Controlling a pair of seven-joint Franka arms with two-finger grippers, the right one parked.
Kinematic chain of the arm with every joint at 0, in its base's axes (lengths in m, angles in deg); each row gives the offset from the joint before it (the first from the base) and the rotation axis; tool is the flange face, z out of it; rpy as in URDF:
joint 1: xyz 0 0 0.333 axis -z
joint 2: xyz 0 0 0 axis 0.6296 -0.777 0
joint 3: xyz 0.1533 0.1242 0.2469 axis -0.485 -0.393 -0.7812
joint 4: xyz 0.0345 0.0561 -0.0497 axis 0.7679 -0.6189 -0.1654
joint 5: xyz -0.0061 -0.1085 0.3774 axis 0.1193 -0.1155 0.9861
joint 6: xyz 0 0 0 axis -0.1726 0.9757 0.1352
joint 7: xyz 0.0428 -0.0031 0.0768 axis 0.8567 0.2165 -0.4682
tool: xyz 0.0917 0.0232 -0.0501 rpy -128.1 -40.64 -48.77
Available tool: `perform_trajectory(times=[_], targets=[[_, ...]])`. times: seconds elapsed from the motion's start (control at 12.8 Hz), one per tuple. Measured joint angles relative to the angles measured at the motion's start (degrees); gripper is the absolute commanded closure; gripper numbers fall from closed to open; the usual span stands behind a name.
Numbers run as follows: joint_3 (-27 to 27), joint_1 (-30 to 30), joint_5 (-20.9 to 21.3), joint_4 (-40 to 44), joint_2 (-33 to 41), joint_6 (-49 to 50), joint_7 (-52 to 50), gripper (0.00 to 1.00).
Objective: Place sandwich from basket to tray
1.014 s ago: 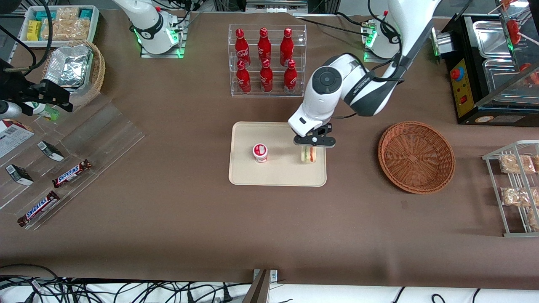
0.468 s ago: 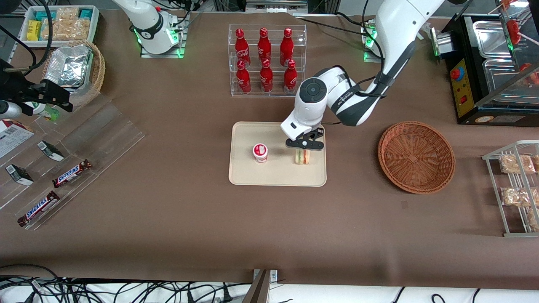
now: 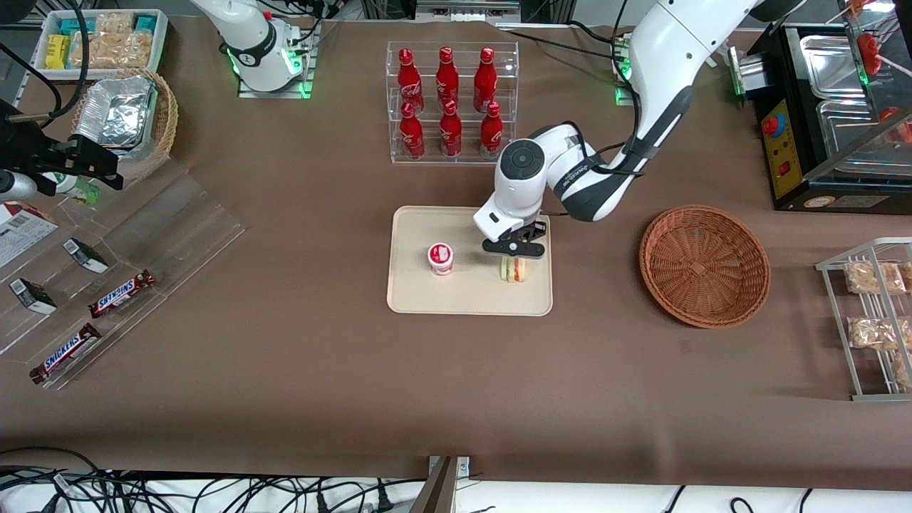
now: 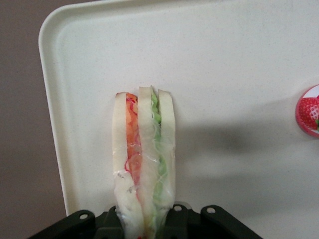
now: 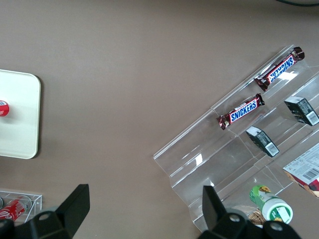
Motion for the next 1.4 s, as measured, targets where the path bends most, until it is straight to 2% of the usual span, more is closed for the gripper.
perform_trajectory(times=[0.08, 0.7, 1.17, 1.4], targets=[[0.0, 0.0, 0.0, 0.03, -0.04, 0.0, -0.7, 0.0], [-0.05, -0.57, -0.02, 3.13, 0.36, 0.91, -2.61, 0.0], [-0.06, -5.73, -5.52, 16.06, 7.11, 18.88, -2.84, 0.0], [-0.04, -9.15, -7.39, 20.1, 8.81, 23.81, -2.84, 0.0]])
